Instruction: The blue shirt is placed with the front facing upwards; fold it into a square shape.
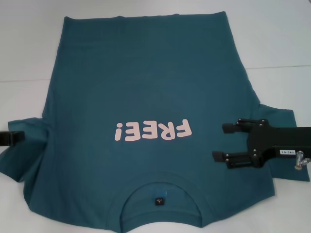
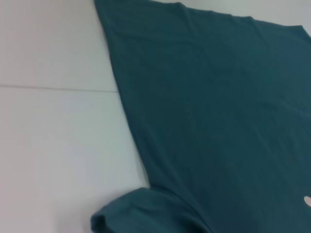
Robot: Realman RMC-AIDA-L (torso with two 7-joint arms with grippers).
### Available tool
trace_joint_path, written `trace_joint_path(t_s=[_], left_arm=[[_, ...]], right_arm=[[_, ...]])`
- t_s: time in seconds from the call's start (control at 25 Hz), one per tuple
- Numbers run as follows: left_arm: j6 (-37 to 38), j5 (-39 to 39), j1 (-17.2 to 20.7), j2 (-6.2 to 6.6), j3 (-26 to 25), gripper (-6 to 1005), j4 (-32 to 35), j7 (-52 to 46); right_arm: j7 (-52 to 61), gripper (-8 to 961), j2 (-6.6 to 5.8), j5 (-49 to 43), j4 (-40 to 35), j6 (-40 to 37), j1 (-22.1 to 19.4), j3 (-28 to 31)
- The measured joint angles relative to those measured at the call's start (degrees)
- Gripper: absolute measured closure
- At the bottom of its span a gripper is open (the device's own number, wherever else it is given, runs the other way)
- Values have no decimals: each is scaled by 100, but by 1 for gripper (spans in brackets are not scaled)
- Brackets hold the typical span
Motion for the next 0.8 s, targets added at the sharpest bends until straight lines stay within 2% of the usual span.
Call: trace_joint_path(t_s=[0.8], left_arm=[[165, 187, -19, 180, -25, 974, -341, -225]], right_arm=[[-4, 27, 1, 0, -26, 8, 20, 97]])
